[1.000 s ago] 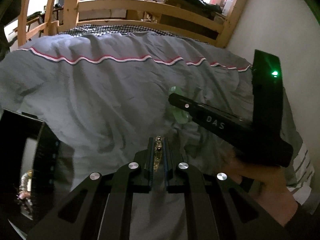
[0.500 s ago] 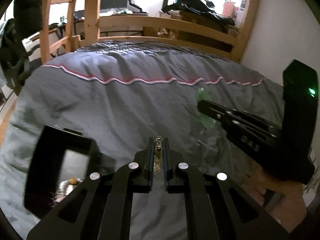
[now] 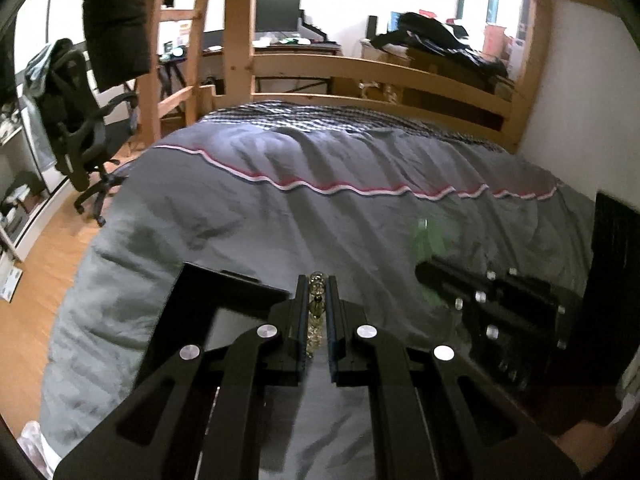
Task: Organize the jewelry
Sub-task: 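Carry the gold bracelet with the left tool while the right tool carries the jade bangle to the box, then open the left tool over the box while the right tool releases the jade bangle into it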
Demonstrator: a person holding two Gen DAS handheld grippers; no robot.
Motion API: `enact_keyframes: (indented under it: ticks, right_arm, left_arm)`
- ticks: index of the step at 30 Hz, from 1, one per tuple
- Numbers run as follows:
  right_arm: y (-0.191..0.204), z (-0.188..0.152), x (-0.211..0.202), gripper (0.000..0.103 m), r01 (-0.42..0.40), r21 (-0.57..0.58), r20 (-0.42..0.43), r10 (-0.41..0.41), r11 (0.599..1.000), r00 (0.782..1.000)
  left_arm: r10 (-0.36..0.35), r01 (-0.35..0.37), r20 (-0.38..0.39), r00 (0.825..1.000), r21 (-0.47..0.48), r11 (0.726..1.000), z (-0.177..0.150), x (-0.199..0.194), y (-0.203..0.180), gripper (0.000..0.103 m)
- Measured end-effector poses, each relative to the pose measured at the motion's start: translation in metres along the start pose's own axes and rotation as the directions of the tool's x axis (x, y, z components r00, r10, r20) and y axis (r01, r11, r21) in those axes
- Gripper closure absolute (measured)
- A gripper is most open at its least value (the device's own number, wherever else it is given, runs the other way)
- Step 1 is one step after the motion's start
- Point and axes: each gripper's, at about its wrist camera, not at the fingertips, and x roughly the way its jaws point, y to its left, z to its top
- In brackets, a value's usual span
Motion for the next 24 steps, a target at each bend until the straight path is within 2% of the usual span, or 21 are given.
enact_keyframes:
  ticks: [9, 13, 22, 24]
  right_arm:
    - [0.037, -0.003, 0.014, 0.095, -0.050, -0.045, -0.021, 0.049, 0.998, 0.999]
    - [0.062, -0.001, 0.026, 0.095, -0.098, -0.060, -0.031, 0.096, 0.993, 0.995]
    - [0.099, -0.004, 0.050, 0.095, -0.168, -0.090, -0.069, 0.162, 0.982, 0.984]
    - [0.103, -0.004, 0.055, 0.095, -0.181, -0.087, -0.078, 0.175, 0.980, 0.982]
  left_arm:
    - [0.050, -0.051, -0.014, 0.999, -0.077, 0.996, 0.003, -0.007, 0.034, 0.095]
    - [0.075, -0.074, 0.000, 0.997, -0.125, 0.989, 0.004, -0.016, 0.051, 0.095]
    - [0.092, -0.088, 0.011, 0.996, -0.203, 0.975, 0.004, -0.023, 0.076, 0.095]
    - [0.091, -0.090, -0.007, 0.996, -0.234, 0.968, 0.002, -0.018, 0.085, 0.095]
